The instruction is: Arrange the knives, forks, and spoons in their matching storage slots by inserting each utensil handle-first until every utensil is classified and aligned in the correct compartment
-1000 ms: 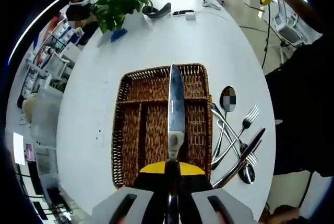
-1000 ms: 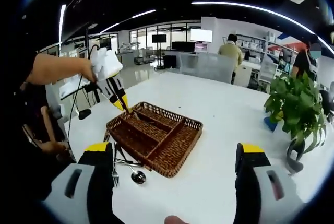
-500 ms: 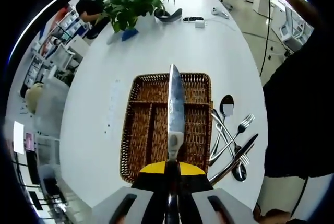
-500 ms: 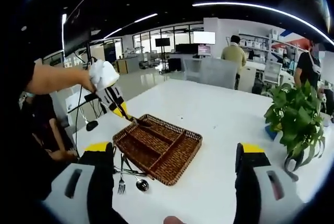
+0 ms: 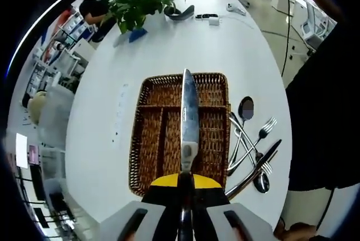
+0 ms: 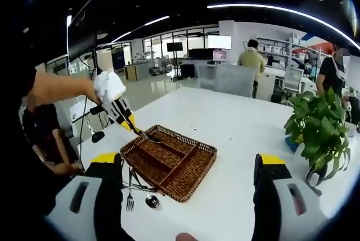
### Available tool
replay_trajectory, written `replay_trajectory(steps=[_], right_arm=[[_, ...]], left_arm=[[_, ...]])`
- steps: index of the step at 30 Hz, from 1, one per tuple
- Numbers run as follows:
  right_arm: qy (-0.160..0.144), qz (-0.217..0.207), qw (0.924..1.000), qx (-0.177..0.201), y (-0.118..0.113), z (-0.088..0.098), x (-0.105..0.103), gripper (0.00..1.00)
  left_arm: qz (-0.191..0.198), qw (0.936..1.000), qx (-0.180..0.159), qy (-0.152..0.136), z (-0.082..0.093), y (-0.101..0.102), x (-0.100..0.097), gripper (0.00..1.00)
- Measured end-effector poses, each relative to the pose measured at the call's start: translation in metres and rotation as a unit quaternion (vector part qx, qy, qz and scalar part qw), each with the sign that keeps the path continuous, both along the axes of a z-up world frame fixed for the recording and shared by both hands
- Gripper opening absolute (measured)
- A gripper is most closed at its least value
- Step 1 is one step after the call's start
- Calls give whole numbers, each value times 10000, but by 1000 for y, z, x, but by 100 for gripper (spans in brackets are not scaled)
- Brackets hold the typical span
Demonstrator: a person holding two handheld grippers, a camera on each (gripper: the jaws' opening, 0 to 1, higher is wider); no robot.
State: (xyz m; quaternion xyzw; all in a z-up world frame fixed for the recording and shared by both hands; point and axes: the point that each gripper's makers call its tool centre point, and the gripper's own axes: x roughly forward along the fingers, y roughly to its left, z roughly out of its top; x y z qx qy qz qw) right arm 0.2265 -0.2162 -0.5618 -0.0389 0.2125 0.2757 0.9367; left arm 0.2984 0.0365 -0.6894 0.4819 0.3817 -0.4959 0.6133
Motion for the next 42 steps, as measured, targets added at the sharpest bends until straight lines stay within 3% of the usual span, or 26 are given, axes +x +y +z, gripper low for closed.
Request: replay_trajectory(steps=[3, 10, 20, 22, 24, 26, 29, 42], right_arm=[[48, -38, 10000, 10, 7, -3, -1, 99], [223, -381, 9989, -131, 21, -19, 3, 99], [249, -578, 9978, -210, 44, -8, 11, 99], [251, -592, 9977, -205, 44, -9, 11, 99], [291, -620, 9974, -216, 44, -14, 10, 99], [340, -632, 9969, -309, 44, -21, 6, 100], [365, -621, 9969, -321, 42, -25, 1, 99], [452, -790, 9957, -183, 40, -32, 1, 99]], left_arm=[[-134, 9998, 100, -143, -7, 4, 7, 2], [-169, 9998, -71, -98, -16, 2, 12, 2], [-319, 9995, 36, 64, -56, 2, 12, 2], [-361, 9993, 30, 71, -64, 0, 10, 2], [-555, 9977, 374, -105, -76, 6, 10, 2], [-397, 9989, 194, 171, -91, 5, 0, 2], [-423, 9986, 315, 88, -104, 12, 0, 2], [-276, 9992, 250, 131, -133, 11, 1, 2]])
